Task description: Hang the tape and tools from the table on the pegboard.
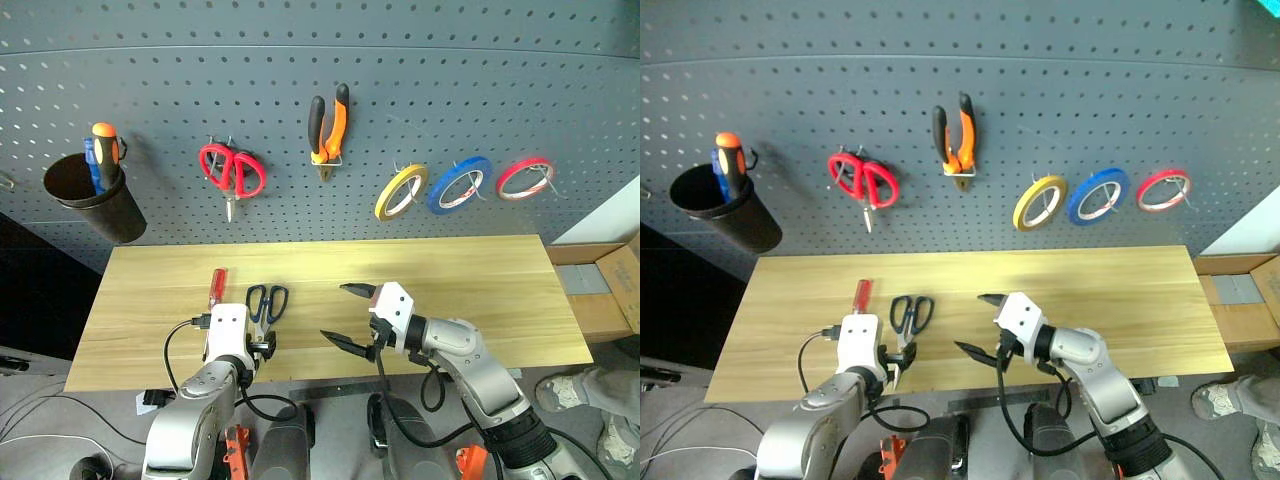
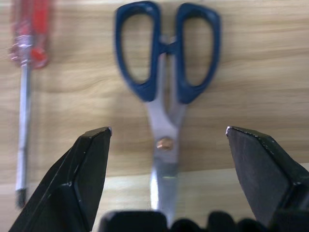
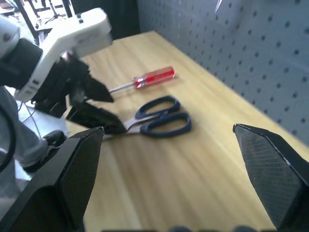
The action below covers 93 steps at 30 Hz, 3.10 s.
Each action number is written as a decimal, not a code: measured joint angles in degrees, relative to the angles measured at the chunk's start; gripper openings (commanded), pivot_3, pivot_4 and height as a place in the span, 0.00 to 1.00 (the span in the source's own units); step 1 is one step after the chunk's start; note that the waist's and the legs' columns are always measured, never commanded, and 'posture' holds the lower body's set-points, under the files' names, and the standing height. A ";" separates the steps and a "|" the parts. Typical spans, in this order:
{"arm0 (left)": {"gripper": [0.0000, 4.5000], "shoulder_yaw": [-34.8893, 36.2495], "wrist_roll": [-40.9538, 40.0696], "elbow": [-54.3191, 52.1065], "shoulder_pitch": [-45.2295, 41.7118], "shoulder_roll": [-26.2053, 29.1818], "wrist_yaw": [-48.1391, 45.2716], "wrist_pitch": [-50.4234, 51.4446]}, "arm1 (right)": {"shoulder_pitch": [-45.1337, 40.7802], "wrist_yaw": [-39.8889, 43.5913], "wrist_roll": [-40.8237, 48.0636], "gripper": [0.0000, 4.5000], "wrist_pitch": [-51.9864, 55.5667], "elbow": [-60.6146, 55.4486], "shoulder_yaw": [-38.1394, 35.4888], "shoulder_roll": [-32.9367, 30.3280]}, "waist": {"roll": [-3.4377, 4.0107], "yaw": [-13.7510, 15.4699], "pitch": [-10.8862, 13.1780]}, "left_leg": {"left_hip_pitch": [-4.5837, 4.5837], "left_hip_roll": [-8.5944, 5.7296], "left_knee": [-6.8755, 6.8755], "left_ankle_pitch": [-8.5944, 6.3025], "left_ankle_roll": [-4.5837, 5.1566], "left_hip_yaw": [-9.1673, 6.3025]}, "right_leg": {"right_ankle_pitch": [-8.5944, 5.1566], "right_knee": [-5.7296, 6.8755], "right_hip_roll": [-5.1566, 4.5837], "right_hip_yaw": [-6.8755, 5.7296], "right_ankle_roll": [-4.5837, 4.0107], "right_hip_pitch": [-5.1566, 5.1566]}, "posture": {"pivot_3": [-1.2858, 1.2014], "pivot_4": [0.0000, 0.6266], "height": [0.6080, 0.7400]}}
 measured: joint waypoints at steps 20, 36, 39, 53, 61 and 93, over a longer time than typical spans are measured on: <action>0.91 -0.21 2.45 11.73 -8.89 -0.87 -0.17 3.22 | -5.66 -2.59 1.06 0.99 2.45 -2.51 -0.80 0.91 | -0.03 0.39 -0.02 | -0.01 0.00 0.00 0.14 -0.24 0.00 | 0.06 0.04 0.00 -0.01 -0.05 -0.04 | 0.52 0.43 1.00; 0.12 -0.34 3.71 13.37 -9.80 0.37 -2.91 2.10 | -3.87 1.31 1.21 1.00 5.40 -5.13 1.49 -3.15 | -0.05 0.35 -0.31 | 0.01 0.00 0.00 0.14 -0.24 0.00 | 0.06 0.05 0.00 -0.01 -0.05 -0.02 | 0.52 0.43 1.00; 0.12 -0.30 3.04 9.74 -7.92 2.07 -5.58 0.23 | -3.97 1.95 2.14 1.00 5.78 -5.13 1.02 -3.50 | -0.05 0.37 -0.30 | -0.02 0.01 0.00 0.15 -0.25 -0.03 | 0.06 0.04 -0.01 -0.04 -0.05 -0.04 | 0.52 0.43 1.00; 0.12 -0.62 1.12 -9.42 8.32 2.38 -16.23 -34.57 | -11.24 2.34 10.63 1.00 11.27 -6.01 -5.80 -2.39 | 0.00 0.48 -0.41 | -0.04 0.02 -0.05 0.05 -0.08 0.02 | 0.07 -0.07 -0.05 -0.01 -0.09 -0.03 | 0.53 0.38 1.00; 0.12 0.28 10.41 -7.43 5.60 4.07 -12.83 -48.20 | -13.77 2.15 10.49 1.00 6.31 -1.31 -6.57 0.66 | -0.04 0.82 -0.72 | -0.03 -0.01 0.02 0.12 0.04 0.03 | 0.13 -0.04 -0.03 -0.04 -0.06 0.03 | 0.54 0.37 1.00; 0.12 4.96 6.41 4.15 -6.98 3.40 -12.53 -44.33 | -16.97 2.07 9.28 1.00 -1.35 5.18 -6.44 2.12 | -0.24 0.77 -2.88 | -0.02 -0.01 0.01 0.22 -0.12 0.06 | 0.14 0.04 0.00 0.00 -0.07 -0.02 | 0.53 0.29 1.00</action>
